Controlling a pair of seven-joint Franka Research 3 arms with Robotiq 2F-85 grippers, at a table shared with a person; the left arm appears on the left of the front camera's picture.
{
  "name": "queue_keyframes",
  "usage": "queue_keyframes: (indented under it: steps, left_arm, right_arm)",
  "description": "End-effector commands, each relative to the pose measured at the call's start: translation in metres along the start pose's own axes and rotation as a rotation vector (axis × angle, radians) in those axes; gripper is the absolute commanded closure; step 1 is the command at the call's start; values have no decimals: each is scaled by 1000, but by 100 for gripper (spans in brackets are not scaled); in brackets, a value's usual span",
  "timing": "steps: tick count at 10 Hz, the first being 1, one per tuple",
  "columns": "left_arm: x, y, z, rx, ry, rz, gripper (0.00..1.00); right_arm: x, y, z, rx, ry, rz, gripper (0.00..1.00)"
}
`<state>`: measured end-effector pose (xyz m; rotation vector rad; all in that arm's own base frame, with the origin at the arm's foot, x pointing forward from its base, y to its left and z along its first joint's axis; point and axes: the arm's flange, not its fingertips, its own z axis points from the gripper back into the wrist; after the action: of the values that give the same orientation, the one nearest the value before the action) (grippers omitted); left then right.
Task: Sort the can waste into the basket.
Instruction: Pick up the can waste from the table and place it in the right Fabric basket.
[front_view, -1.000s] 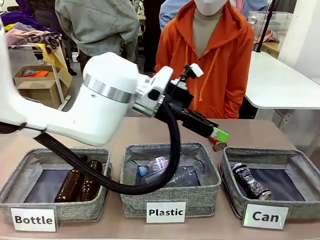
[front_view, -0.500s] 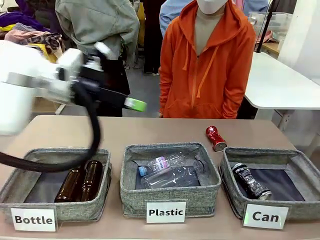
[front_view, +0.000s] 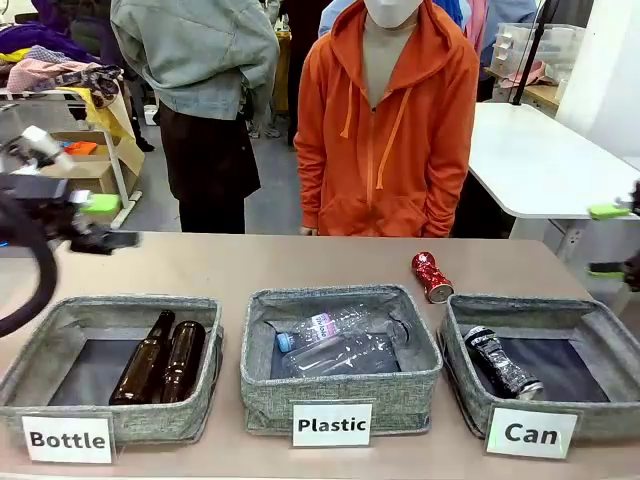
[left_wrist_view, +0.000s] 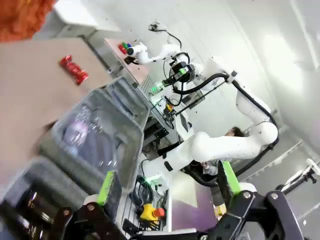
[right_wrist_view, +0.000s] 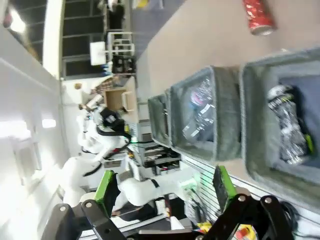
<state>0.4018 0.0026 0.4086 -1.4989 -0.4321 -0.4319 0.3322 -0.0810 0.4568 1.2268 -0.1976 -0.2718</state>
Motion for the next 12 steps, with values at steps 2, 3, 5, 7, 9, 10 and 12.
queue_keyframes:
  steps: [2,3,5,7,9,10,12]
  left_arm:
    - [-37,1,54,17,-72,56,0]
    - [-42,1,65,0,-117,33,0]
    - [-29,13,52,29,-53,70,0]
    - [-29,13,52,29,-53,70,0]
    - [-29,13,52,29,-53,70,0]
    - [-29,13,52,29,-53,70,0]
    - [-29,13,52,29,-53,70,0]
  right_arm:
    - [-20,-29,-80,60,-23,-78,0]
    - [-16,-37,-90,39,-27,-58,0]
    - [25,-18,-67,43,4,-88,0]
    - [25,-18,-67,43,4,-88,0]
    - [25,-18,-67,43,4,-88,0]
    - [25,-18,-67,43,4,-88,0]
    - [25,-18,-67,43,4,-88,0]
